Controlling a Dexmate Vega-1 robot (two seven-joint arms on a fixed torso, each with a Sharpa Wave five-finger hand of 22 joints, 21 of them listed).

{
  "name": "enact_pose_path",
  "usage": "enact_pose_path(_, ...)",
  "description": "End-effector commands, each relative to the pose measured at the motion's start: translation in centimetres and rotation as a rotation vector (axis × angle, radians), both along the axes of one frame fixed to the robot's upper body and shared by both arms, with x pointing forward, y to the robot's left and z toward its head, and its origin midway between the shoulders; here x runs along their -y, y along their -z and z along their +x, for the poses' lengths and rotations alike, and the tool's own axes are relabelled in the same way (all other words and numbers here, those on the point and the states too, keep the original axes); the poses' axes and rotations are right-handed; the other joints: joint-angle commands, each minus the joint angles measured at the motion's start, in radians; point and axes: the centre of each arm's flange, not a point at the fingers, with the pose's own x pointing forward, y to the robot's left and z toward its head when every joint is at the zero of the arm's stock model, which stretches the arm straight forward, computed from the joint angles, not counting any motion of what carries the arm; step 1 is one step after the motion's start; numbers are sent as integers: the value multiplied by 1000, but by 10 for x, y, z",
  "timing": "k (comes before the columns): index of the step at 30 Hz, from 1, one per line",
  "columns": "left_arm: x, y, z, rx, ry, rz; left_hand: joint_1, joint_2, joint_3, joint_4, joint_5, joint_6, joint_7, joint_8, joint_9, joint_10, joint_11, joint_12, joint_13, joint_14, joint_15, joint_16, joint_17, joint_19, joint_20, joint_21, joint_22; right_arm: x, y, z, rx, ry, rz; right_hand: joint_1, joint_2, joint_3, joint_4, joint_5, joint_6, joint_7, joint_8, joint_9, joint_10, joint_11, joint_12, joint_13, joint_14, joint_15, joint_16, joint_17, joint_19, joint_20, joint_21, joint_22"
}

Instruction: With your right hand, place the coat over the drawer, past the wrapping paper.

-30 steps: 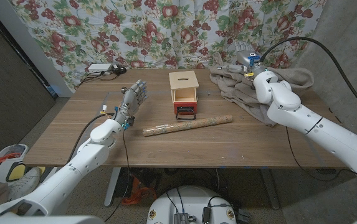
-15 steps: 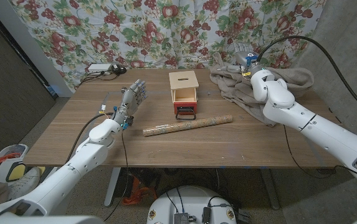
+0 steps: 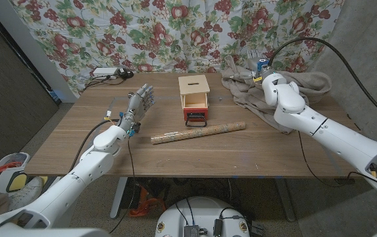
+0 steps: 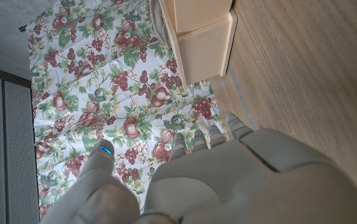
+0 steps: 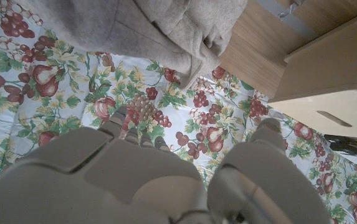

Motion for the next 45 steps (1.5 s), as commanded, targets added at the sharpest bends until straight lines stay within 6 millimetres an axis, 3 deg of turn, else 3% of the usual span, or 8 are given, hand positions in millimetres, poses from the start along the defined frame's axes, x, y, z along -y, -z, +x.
enact_pose_path(1,0,1,1,-6,1,1,-3,5,4,-5,2,0,3,1,4,-3,2,-1,0,-72,-5,1,2,3,-6,0,2,4,4,13,-57,15,7,11,0,-4,-3,8,-103,40,-1,5,-100,14,7,3,-150,11,4,3,-7,3,6,2)
enact_pose_path(24,-1,0,1,-4,-14,-13,-4,8,4,-11,2,-43,-6,-12,4,0,-1,-1,0,-70,-7,3,2,8,-8,-4,2,9,11,36,-132,10,31,10,-3,-10,0,9,-103,48,10,6,-114,20,7,3,-163,21,4,3,-28,14,3,2)
enact_pose_path(45,0,2,-2,-3,-2,-24,-18,6,-4,-6,1,-36,-4,-4,4,8,0,2,1,-66,-10,6,4,12,-8,-5,3,15,22,48,-202,-5,39,-29,-14,-34,19,8,-114,49,14,7,-126,28,10,4,-175,28,8,7,-53,21,4,4)
